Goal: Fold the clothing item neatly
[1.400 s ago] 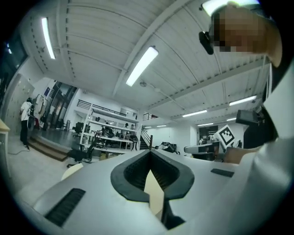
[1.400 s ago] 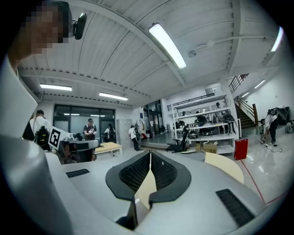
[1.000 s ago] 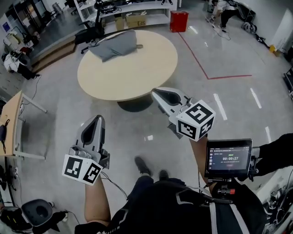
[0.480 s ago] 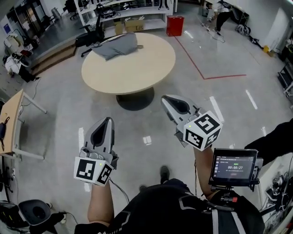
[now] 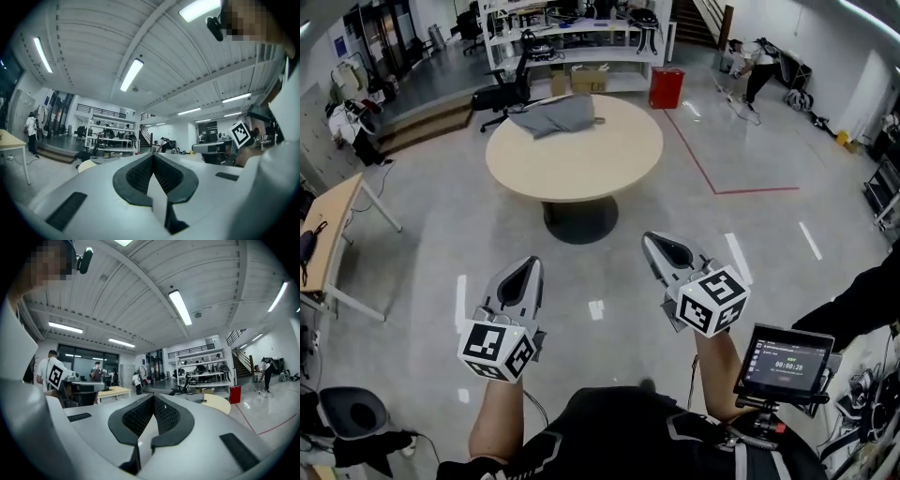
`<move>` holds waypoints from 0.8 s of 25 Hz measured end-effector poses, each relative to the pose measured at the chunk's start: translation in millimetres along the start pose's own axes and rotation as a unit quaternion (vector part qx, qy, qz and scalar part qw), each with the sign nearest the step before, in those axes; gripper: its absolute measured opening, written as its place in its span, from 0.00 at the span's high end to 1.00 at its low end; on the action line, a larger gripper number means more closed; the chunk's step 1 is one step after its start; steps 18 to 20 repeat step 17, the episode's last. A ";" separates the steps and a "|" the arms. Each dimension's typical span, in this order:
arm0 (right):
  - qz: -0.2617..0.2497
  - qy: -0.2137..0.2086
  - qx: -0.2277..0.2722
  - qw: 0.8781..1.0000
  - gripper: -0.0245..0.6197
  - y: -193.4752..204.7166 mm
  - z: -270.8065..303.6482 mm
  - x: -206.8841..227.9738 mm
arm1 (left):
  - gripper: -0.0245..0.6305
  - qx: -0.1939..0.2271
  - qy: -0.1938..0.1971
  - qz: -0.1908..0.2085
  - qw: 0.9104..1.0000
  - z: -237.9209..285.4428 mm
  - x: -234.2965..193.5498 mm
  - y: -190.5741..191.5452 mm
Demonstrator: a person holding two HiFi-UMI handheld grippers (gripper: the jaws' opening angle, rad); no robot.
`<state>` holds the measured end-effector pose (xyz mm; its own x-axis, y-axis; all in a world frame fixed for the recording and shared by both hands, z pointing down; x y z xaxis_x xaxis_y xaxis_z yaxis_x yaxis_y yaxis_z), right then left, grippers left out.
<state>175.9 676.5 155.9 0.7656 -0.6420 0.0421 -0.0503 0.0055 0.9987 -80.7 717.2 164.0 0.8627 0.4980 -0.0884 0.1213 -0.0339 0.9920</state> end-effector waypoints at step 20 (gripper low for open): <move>0.001 -0.033 0.022 0.999 0.95 -21.7 -40.1 3.3 | 0.96 0.024 -0.017 -0.027 0.999 -4.4 54.7 -11.0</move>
Point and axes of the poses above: the fingertips, and each gripper's own axes: z forward along the fingers, x to its right, y out of its underside, the point moved 6 cm from there along -z, backward along the fingers, and after that the axes turned 6 degrees about x, right-handed, at the moved point
